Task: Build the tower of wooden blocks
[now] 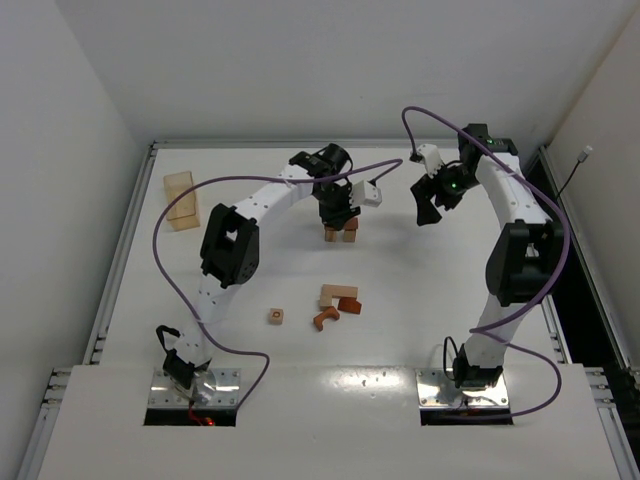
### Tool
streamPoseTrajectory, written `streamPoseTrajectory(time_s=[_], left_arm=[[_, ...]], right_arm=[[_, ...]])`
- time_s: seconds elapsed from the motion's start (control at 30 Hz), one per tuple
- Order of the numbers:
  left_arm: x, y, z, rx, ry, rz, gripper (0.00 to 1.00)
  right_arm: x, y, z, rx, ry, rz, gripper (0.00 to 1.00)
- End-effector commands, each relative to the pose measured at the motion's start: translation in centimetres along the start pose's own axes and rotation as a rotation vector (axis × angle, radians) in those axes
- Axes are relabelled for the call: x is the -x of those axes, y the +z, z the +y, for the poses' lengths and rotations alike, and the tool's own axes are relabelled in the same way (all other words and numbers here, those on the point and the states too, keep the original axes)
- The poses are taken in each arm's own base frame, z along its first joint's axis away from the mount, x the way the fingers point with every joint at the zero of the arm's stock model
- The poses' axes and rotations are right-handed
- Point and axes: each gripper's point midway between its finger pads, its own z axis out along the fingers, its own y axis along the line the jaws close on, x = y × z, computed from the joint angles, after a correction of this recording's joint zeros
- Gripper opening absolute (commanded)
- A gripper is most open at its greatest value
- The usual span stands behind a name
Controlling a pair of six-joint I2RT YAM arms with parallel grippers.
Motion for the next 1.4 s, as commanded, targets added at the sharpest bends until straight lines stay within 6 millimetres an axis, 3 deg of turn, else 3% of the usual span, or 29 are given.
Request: streamPoseTrajectory(time_s=[0.0,0.2,0.4,0.6,0.9,1.03,1.07,1.13,1.2,1.37], left_arm=[[1.3,-0.4,1.0,0.028,0.032,-0.038,0.0],[1.1,0.0,0.9,0.021,0.028,-0.033,0.02],[1.2,0.0,1.1,0.028,0.032,-0.038,0.15],[1.1,0.0,0.5,0.001,0.033,-0.039,0.39],[1.4,-0.4,0.3,-0.005,0.042,-0.046,0.5],[1.7,-0.5,0.5,0.008,0.041,-0.058,0.61],[1.7,-0.5,0.5,0.008,0.041,-0.058,0.71],[2.3,-1.0,0.9,0.035,0.046,-0.082,0.81],[2.6,-1.2,1.0,0.046,0.043,-0.092,1.0],[3.4,-2.0,1.5,0.079,0.031,-0.112,1.0]], right_arm=[[1.5,-0.5,-0.1,0.001,-0.009,-0.042,0.84],[1.4,-0.4,-0.1,0.007,-0.004,-0.037,0.84],[1.5,-0.3,-0.3,0.007,-0.004,-0.037,0.84],[1.2,0.0,-0.2,0.019,0.004,-0.025,0.84],[1.2,0.0,-0.2,0.018,-0.005,-0.025,0.84],[1.3,0.1,-0.1,0.025,-0.005,-0.032,0.84],[1.3,0.1,-0.1,0.025,-0.005,-0.032,0.84],[1.3,0.1,-0.1,0.025,-0.005,-0.032,0.84],[1.3,0.1,-0.1,0.025,-0.005,-0.032,0.84],[1.1,0.2,0.0,0.031,0.0,-0.026,0.84]])
